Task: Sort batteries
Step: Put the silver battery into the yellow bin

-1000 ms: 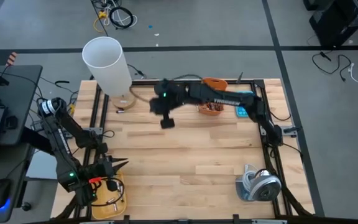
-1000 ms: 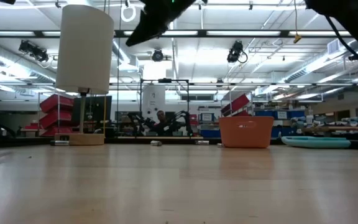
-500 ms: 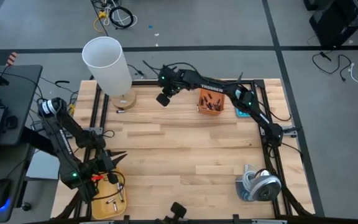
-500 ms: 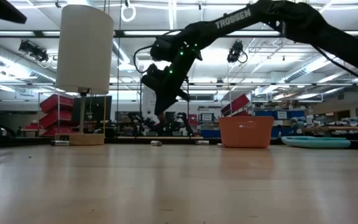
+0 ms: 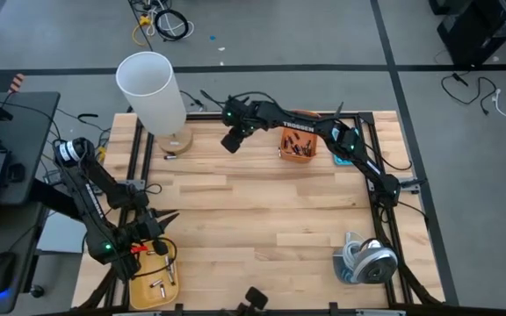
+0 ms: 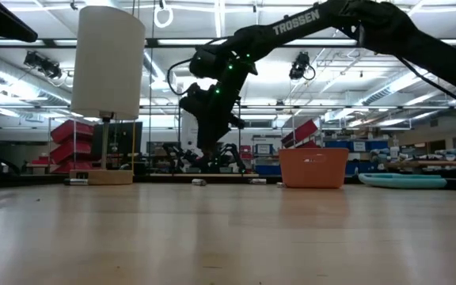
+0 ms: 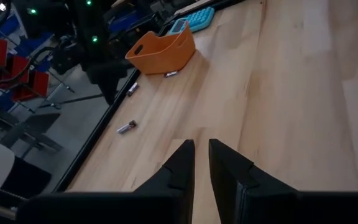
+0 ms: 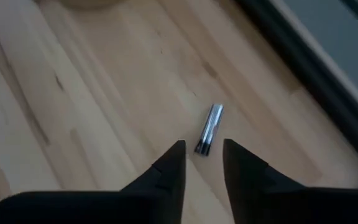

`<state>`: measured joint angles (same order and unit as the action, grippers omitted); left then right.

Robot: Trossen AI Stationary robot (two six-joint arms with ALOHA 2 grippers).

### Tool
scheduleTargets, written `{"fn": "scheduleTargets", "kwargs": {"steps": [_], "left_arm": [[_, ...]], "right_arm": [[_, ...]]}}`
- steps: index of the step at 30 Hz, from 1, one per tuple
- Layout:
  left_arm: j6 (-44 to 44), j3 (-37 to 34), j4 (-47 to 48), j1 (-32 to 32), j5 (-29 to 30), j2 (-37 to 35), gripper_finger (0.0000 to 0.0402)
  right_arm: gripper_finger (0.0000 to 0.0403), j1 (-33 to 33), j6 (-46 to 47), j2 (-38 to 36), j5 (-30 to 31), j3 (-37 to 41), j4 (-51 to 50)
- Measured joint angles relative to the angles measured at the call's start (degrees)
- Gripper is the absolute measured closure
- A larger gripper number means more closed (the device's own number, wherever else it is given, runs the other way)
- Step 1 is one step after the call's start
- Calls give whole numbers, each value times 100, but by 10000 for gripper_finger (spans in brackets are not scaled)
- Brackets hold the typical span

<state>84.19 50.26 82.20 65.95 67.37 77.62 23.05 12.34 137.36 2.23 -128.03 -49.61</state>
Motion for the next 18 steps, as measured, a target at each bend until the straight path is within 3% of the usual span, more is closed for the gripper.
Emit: {"fn": "scheduleTargets", "kwargs": {"steps": [8,13,18], "left_arm": [[51,0,-15,0,0,0,353],[54,0,-51,0,0,0,353],[51,0,-8,0,4,0,353]], "right_arm": [[237,313,154,-2,-755,0,-155],[201,607,-131,-2,-1214,0,-1264],[201,597,-710,-4,-503,0,-2634]]}}
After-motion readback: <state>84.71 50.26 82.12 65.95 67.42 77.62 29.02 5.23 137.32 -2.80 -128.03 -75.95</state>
